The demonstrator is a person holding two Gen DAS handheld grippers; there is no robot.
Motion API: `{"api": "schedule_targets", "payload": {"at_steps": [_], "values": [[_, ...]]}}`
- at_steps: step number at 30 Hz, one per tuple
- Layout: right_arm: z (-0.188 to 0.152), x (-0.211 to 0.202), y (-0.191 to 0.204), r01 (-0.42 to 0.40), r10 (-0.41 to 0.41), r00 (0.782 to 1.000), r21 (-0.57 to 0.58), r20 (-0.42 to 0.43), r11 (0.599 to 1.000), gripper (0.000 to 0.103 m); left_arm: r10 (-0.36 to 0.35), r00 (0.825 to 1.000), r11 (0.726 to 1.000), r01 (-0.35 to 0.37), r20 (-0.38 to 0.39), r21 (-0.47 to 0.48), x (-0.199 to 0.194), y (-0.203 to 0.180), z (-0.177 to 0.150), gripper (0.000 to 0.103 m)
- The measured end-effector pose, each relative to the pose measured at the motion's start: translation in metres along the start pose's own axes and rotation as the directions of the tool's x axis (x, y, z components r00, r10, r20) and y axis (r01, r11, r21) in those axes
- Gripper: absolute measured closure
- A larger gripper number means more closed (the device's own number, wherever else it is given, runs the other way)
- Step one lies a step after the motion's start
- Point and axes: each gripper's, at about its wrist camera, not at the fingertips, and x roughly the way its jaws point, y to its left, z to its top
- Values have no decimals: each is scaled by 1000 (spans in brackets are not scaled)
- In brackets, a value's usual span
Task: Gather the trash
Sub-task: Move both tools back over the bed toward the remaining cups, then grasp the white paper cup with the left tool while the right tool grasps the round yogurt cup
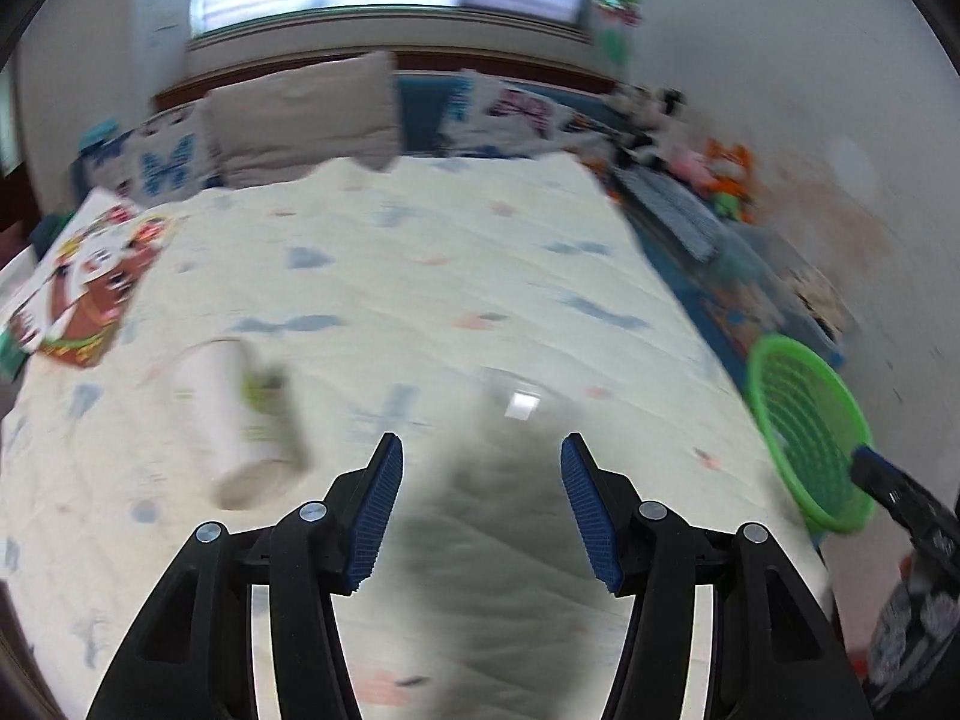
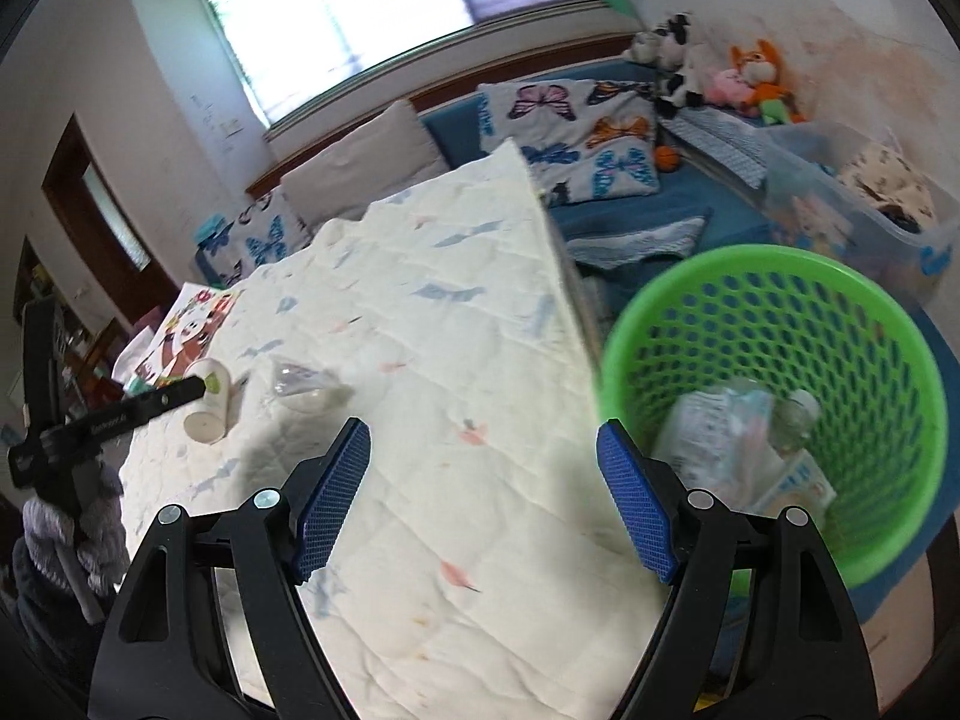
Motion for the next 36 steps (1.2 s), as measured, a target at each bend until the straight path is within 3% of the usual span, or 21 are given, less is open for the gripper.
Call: {"api": "schedule_targets", "payload": {"at_steps": [6, 12, 14, 20, 36], "values": [[6, 25, 31, -55, 55, 998, -25, -35, 998, 25, 99, 995, 987, -100, -12, -126, 7, 57, 13, 38], [12, 57, 57, -129, 127, 987, -14, -96, 992, 25, 149, 989, 968, -150, -23, -203, 13, 94, 19, 29], [12, 71, 67, -153, 151, 981, -8, -125, 988, 25, 145, 989, 963, -149, -35, -225, 16, 105, 20, 24], [15, 113, 92, -218, 225, 952, 57, -205, 974, 25, 124, 989, 955, -140, -75, -263, 30, 123, 23, 24], [23, 189, 104, -241, 303, 909, 233, -286, 942, 24, 74, 990, 955, -106, -123, -276, 54, 141, 28, 22]]}}
